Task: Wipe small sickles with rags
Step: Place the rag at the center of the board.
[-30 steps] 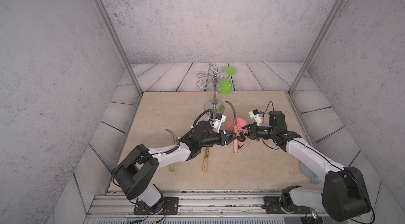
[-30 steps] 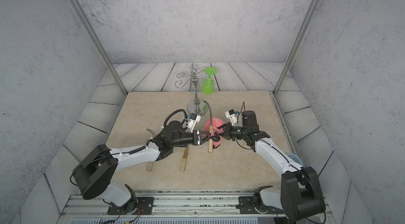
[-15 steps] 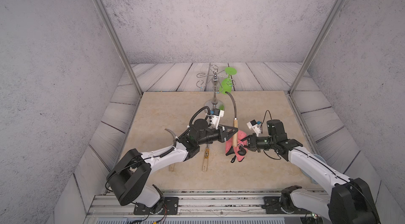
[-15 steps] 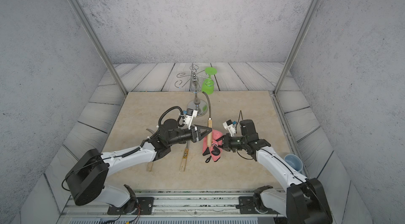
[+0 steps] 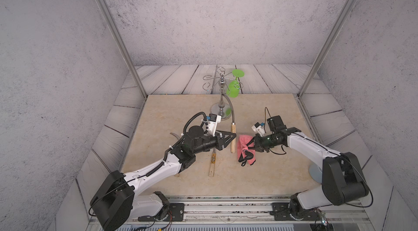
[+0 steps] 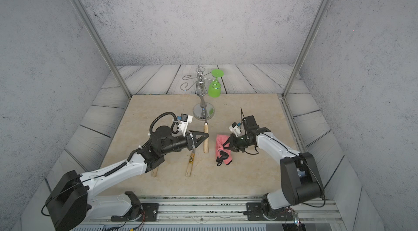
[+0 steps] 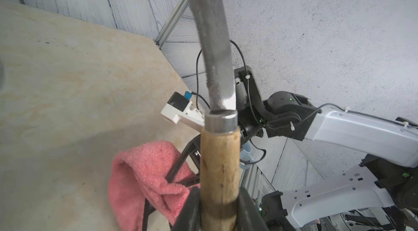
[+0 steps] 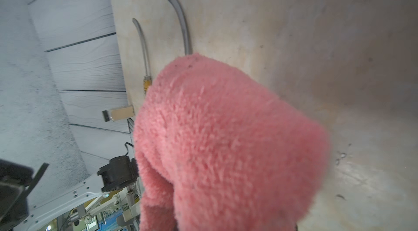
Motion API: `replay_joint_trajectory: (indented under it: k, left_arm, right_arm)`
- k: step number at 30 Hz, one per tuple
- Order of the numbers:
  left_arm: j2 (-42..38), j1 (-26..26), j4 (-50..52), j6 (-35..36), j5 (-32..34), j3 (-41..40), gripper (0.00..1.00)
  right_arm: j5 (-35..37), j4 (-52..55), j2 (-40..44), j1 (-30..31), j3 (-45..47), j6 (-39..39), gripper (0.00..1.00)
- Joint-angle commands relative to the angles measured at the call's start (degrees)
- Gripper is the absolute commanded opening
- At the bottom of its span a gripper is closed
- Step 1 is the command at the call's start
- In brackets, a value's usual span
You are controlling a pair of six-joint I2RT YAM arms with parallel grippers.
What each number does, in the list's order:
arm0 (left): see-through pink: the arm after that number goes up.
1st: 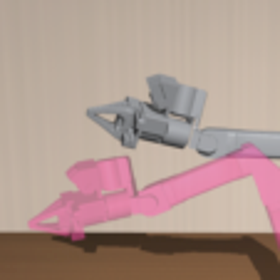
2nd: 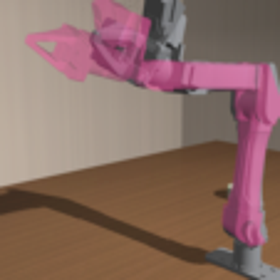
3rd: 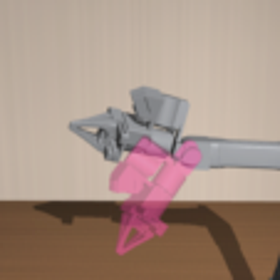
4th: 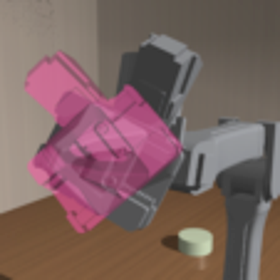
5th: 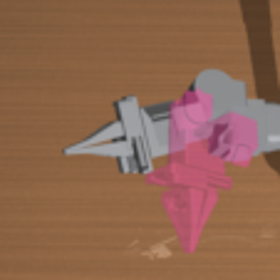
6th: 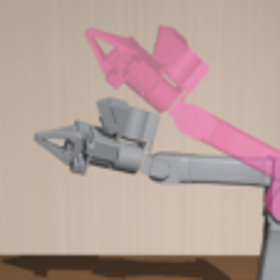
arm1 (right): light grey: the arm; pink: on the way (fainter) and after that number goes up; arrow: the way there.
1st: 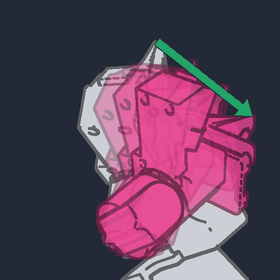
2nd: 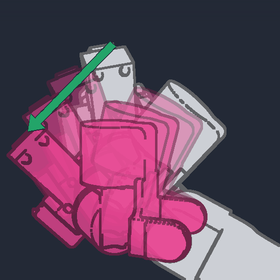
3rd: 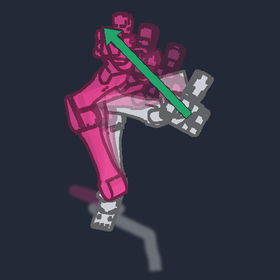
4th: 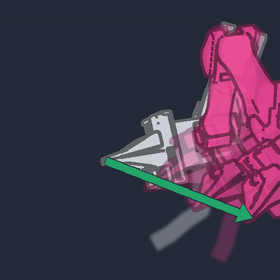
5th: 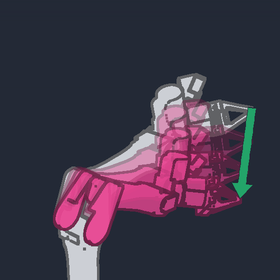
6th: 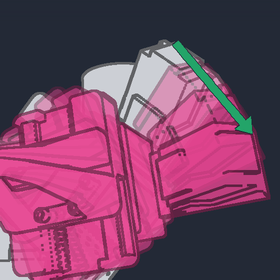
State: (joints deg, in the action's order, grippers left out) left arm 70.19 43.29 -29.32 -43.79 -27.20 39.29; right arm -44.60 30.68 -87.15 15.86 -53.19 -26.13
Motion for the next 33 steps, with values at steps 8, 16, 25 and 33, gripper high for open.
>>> replay_joint_trajectory:
  k: [8,16,25,33]
  left_arm:
    - [-2.76,-2.76,1.33,0.93,-0.35,-1.91,0.0]
    - [-2.12,-3.74,-0.35,-0.08,-1.27,-2.97,0.0]
    - [-3.09,-4.18,0.04,-0.36,-1.05,-3.56,0.0]
    - [-6.57,-4.79,3.07,0.48,-0.91,-4.98,0.0]
  right_arm:
    - [24.09,15.04,-10.37,-0.92,-9.03,7.77,0.37]
    - [37.11,22.2,-8.29,-0.83,-13.86,6.84,0.7]
    - [44.79,31.52,-2.8,5.56,-20.28,1.9,0.78]
    - [44.65,28.63,-10.93,10.45,-22.46,-1.85,0.8]
